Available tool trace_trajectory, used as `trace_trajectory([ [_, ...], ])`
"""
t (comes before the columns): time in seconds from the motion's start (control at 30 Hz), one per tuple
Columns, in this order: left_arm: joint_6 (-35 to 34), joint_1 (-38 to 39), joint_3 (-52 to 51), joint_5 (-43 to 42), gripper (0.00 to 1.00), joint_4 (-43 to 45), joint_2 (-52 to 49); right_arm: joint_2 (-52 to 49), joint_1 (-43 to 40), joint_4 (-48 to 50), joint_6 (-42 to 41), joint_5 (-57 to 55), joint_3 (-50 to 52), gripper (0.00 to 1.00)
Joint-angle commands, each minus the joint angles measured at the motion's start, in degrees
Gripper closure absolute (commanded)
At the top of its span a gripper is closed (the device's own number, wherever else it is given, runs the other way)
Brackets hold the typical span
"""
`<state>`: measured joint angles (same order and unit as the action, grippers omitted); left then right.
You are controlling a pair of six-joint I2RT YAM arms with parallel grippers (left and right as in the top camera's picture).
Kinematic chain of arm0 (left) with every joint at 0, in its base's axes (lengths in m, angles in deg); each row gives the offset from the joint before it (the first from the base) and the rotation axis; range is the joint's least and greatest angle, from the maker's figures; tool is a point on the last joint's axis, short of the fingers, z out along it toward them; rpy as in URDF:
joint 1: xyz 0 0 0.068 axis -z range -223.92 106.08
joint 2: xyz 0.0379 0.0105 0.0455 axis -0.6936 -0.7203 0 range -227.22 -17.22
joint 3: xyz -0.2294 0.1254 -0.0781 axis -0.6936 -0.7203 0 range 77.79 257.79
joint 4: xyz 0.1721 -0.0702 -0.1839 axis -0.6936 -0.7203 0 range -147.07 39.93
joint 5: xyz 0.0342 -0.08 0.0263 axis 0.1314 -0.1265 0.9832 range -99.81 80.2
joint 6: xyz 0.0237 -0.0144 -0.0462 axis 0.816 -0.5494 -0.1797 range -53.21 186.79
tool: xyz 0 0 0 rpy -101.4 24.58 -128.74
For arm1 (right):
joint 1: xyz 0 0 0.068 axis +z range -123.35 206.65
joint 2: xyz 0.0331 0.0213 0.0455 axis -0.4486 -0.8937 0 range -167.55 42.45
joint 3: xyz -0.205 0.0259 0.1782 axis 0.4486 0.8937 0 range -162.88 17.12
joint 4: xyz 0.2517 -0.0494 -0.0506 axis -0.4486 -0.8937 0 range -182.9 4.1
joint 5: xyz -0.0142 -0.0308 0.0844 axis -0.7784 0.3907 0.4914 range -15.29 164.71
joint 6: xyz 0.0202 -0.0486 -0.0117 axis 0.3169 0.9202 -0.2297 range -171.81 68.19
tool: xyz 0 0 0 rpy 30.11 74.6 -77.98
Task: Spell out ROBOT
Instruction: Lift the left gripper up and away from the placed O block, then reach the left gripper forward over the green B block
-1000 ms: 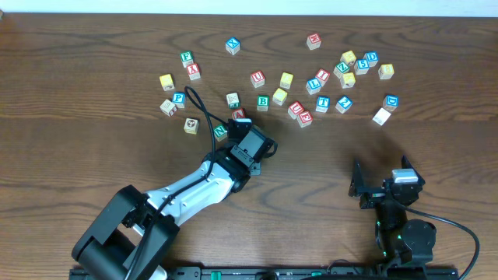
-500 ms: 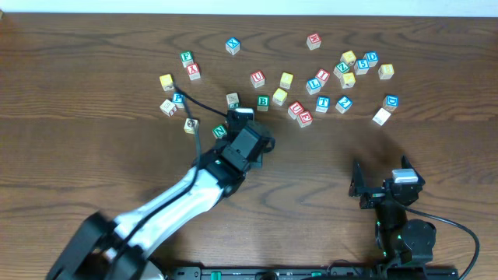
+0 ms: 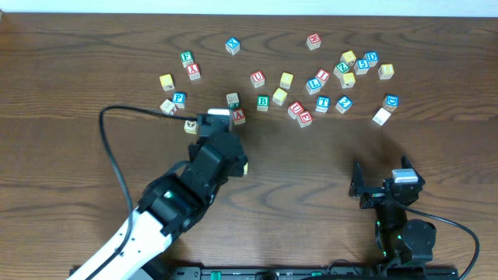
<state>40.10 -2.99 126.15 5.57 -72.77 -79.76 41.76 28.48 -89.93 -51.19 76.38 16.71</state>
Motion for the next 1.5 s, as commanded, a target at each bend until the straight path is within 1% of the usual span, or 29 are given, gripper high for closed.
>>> trace_trajectory([
  [0.0, 1.2, -0.1, 1.0, 0.8, 0.62, -1.8, 2.2, 0.3, -0.3, -0.2, -0.4, 0.0, 0.1, 0.01],
  [0.47, 1.2, -0.1, 1.0, 0.8, 0.62, -4.3, 2.8, 0.3, -0.3, -0.2, -0.4, 0.0, 0.1, 0.01],
  [0.9, 1.1, -0.1, 1.0, 0.8, 0.62, -6.6, 7.8, 0.3, -0.3, -0.2, -0.4, 0.0, 0.1, 0.01],
  [1.03, 1.0, -0.1, 1.1, -0.3, 0.63, -5.5, 7.5, 0.3, -0.3, -0.2, -0.4, 0.0, 0.1, 0.01],
  [1.13, 1.0, -0.1, 3.0, -0.3, 0.62, -5.3, 5.2, 0.3, -0.3, -0.2, -0.4, 0.0, 0.1, 0.01],
  [1.27, 1.2, -0.1, 8.9, -0.3, 0.62, -7.0, -0.9, 0.3, -0.3, -0.2, -0.4, 0.0, 0.1, 0.01],
  [1.37, 1.5, -0.1, 16.1, -0.3, 0.62, -10.5, -8.0, 0.3, -0.3, -0.2, -0.4, 0.0, 0.1, 0.01],
  [1.47, 2.3, -0.1, 24.7, -0.5, 0.57, -15.0, -16.4, 0.3, -0.3, -0.2, -0.4, 0.0, 0.1, 0.01],
])
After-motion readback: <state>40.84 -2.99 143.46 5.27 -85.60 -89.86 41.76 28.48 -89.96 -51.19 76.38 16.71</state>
